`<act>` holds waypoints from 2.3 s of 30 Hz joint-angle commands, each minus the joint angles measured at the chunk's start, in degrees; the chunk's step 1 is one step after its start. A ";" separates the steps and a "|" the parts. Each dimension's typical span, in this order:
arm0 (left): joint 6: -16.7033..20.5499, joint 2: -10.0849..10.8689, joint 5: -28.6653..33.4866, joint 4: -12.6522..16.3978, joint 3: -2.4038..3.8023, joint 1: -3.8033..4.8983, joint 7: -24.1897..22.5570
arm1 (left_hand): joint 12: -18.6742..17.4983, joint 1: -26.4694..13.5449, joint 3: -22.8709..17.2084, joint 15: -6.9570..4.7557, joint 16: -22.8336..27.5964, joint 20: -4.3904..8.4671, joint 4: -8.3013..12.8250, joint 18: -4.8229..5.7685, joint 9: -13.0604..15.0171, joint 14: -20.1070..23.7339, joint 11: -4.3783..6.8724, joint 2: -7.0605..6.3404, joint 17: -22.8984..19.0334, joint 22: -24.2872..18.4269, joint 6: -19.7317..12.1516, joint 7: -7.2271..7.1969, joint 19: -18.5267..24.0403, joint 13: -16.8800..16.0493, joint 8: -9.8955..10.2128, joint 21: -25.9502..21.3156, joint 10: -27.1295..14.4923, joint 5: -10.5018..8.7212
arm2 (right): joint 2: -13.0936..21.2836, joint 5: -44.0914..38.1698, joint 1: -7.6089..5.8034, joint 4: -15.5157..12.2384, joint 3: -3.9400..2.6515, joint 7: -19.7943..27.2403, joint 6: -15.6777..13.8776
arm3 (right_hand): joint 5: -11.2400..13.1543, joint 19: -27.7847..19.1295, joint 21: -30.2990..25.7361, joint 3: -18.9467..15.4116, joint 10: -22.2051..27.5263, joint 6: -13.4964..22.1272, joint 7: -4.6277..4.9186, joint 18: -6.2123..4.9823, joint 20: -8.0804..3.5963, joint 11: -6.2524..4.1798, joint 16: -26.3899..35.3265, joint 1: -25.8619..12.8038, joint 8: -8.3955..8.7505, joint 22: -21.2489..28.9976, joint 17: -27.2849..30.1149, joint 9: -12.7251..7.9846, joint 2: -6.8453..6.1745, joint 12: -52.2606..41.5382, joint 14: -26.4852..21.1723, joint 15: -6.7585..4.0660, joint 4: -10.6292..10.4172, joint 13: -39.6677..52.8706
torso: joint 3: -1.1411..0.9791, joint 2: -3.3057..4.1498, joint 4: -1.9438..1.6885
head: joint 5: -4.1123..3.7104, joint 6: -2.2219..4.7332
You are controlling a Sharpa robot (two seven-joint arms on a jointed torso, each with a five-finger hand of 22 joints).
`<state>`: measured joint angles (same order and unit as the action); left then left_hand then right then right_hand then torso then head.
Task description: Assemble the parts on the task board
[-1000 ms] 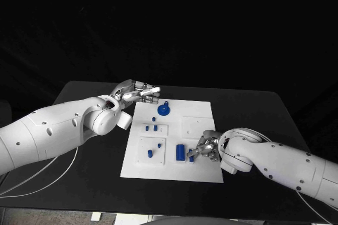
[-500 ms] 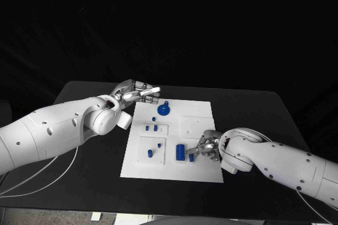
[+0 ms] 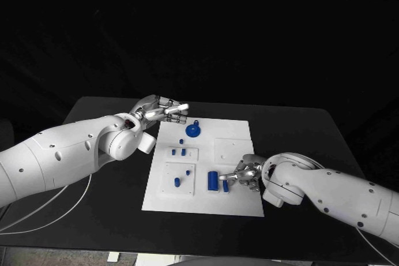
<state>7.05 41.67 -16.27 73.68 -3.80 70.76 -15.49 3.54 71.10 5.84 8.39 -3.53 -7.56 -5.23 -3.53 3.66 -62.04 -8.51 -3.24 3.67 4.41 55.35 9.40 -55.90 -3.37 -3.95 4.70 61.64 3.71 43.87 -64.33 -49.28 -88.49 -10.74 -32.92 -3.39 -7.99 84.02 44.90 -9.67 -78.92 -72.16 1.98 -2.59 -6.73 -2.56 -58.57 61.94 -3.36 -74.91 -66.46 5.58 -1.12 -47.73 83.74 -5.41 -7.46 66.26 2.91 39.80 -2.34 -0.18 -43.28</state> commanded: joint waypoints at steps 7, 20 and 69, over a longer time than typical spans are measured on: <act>-0.18 0.04 -0.27 0.14 0.03 0.03 -0.25 | -0.12 -0.13 0.08 0.14 0.04 -0.20 0.10 0.38 -0.08 0.00 -0.19 0.34 -0.03 0.07 -0.22 -0.03 -0.07 -0.05 -0.18 0.15 -0.30 0.34 | 1.76 0.67 0.24 -0.86 -0.01 1.32 3.60 | -2.06 2.57 -0.64 0.27 0.50 -0.32 0.03 -0.31 0.11 0.00 0.22 3.24 -0.30 -5.42 0.29 0.05 0.78 -0.31 0.19 0.06 4.10 -0.35 | 0.02 -0.02 0.08 | 0.06 -0.06; -0.23 0.05 -0.37 0.13 0.02 0.03 -0.13 | -0.12 0.01 0.05 0.14 0.05 -0.20 0.34 0.39 -0.08 0.00 -0.17 0.42 -0.03 0.07 -0.17 -0.04 -0.07 -0.05 -0.18 0.15 -0.28 0.42 | 2.86 0.63 1.02 -2.16 -0.01 1.37 7.54 | -4.04 2.51 -0.79 3.70 0.61 -0.51 -0.03 -0.27 0.13 -0.02 0.32 4.91 -0.28 -5.41 0.39 -0.58 0.01 -0.34 0.18 0.08 7.75 -0.51 | 0.11 -0.01 -0.04 | 0.02 -0.10; -0.27 0.47 -0.65 -0.03 -0.11 0.03 0.44 | -0.12 -0.05 0.23 0.14 0.04 -0.21 0.67 0.39 -0.07 0.00 -0.19 0.88 -0.03 0.07 -0.14 -0.05 -0.06 -0.05 -0.19 0.16 -0.34 0.55 | 4.76 0.93 1.73 -3.81 -0.73 3.61 4.01 | -9.90 2.64 -0.56 0.70 0.49 -0.46 -0.09 -0.31 0.03 -0.14 0.08 2.83 -0.28 -5.44 0.28 -0.72 2.40 -0.54 0.17 -0.03 5.77 -0.50 | 0.06 0.01 0.07 | -0.02 0.11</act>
<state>7.04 42.18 -16.76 73.56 -3.94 70.76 -14.77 3.54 71.09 6.16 8.39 -3.53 -7.56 -4.92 -3.53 3.66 -62.04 -8.51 -2.78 3.67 4.41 55.35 9.40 -55.90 -3.37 -3.95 4.70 61.64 3.94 48.57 -63.55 -47.64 -92.07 -11.44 -30.51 0.62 -17.64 84.03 44.34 -8.75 -78.61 -72.42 1.74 -2.59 -6.74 -2.46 -58.57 64.64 -3.52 -74.93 -66.17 4.80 1.44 -48.13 83.73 -5.41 -1.75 65.78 2.95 39.81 -2.34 -0.15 -43.21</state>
